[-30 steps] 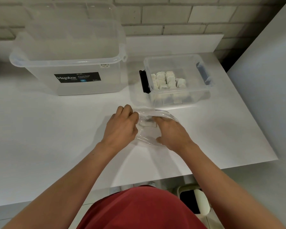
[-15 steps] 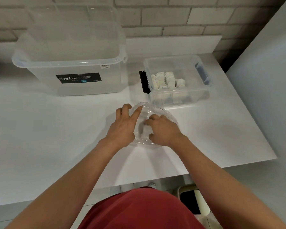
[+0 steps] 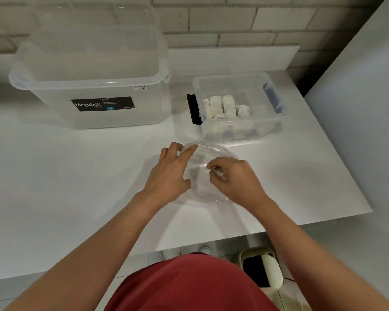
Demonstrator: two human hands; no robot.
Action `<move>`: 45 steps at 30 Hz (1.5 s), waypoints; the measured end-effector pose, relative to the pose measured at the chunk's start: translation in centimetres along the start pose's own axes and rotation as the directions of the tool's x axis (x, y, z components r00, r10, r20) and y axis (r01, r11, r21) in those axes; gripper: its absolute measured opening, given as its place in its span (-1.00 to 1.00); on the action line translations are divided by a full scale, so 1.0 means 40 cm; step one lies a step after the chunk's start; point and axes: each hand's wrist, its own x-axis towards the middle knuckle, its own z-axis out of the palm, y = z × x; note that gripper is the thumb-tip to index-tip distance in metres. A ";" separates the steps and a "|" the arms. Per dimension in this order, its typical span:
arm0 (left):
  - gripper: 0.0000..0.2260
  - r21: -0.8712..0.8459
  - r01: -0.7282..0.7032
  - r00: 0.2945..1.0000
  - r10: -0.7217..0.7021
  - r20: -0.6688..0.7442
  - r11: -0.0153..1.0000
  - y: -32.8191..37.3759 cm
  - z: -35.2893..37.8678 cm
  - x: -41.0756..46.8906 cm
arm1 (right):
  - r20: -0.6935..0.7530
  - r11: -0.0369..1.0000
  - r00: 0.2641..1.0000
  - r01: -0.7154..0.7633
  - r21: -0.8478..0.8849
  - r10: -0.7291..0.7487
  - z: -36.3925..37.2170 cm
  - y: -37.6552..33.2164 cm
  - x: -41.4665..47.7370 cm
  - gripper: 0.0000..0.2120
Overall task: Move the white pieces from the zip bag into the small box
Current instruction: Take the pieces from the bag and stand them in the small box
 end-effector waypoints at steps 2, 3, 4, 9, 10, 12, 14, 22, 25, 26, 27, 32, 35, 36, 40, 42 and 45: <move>-0.19 -0.052 0.015 1.000 -0.016 -0.019 0.999 0.003 0.016 -0.007 | -0.081 0.908 0.983 -0.118 0.401 0.163 -0.055 -0.010 -0.009 -0.86; -0.21 -0.085 0.034 0.999 -0.035 -0.019 0.996 0.004 0.024 -0.009 | -0.089 0.826 0.968 -0.151 0.543 0.235 -0.080 -0.016 -0.013 -0.85; -0.24 -0.125 0.056 0.998 -0.058 -0.018 0.991 0.004 0.033 -0.010 | -0.086 0.757 0.956 -0.166 0.632 0.281 -0.101 -0.016 -0.018 -0.83; -0.32 -0.274 0.122 0.992 -0.126 0.002 0.954 -0.007 0.051 -0.010 | -0.077 0.673 0.940 -0.180 0.718 0.333 -0.151 -0.014 -0.035 -0.70; -0.31 -0.278 0.130 0.991 -0.133 0.005 0.952 -0.009 0.049 -0.009 | -0.082 0.662 0.938 -0.174 0.729 0.337 -0.155 -0.017 -0.035 -0.68; -0.31 -0.268 0.128 0.991 -0.134 -0.005 0.955 -0.010 0.042 -0.007 | -0.105 0.635 0.935 -0.145 0.758 0.339 -0.167 -0.026 -0.034 -0.68; -0.31 -0.259 0.115 0.992 -0.125 -0.020 0.959 -0.009 0.033 -0.002 | -0.133 0.606 0.929 -0.113 0.788 0.345 -0.182 -0.034 -0.023 -0.71; -0.34 -0.225 0.065 0.998 -0.066 0.003 0.972 0.010 0.023 0.013 | -0.071 0.265 0.922 -0.036 0.964 0.381 -0.263 -0.064 0.048 -0.82; -0.33 -0.223 0.047 0.999 -0.042 0.027 0.974 0.019 0.021 0.029 | -0.136 0.277 0.914 0.027 0.960 0.381 -0.313 -0.061 0.098 -0.72; -0.33 -0.220 0.042 0.999 -0.036 0.033 0.975 0.021 0.021 0.035 | -0.165 0.317 0.912 0.041 0.947 0.375 -0.332 -0.055 0.120 -0.68; -0.33 -0.218 0.038 0.999 -0.031 0.036 0.975 0.022 0.021 0.040 | -0.196 0.369 0.908 0.049 0.928 0.370 -0.350 -0.045 0.144 -0.66; -0.33 -0.201 0.028 0.998 -0.018 0.052 0.979 0.023 0.025 0.068 | -0.235 0.610 0.901 -0.040 0.791 0.364 -0.415 0.022 0.284 -0.82; -0.32 -0.204 0.041 0.997 -0.027 0.067 0.978 0.013 0.026 0.080 | -0.160 0.842 0.937 -0.193 0.503 0.310 -0.423 0.077 0.367 -0.94; -0.32 -0.201 0.046 0.997 -0.032 0.073 0.979 0.009 0.026 0.082 | -0.135 0.915 0.954 -0.208 0.345 0.268 -0.418 0.095 0.391 -0.96; -0.32 -0.207 0.065 0.995 -0.047 0.092 0.976 -0.002 0.028 0.092 | -0.023 0.980 0.979 -0.201 -0.008 0.201 -0.381 0.139 0.472 -0.95; -0.31 -0.203 0.069 0.994 -0.051 0.092 0.977 -0.010 0.030 0.094 | 0.061 0.975 0.978 -0.190 -0.117 0.198 -0.368 0.151 0.498 -0.89; -0.31 -0.210 0.062 0.995 -0.043 0.095 0.976 -0.022 0.031 0.091 | 0.260 0.944 0.937 -0.154 -0.291 0.233 -0.356 0.158 0.514 -0.82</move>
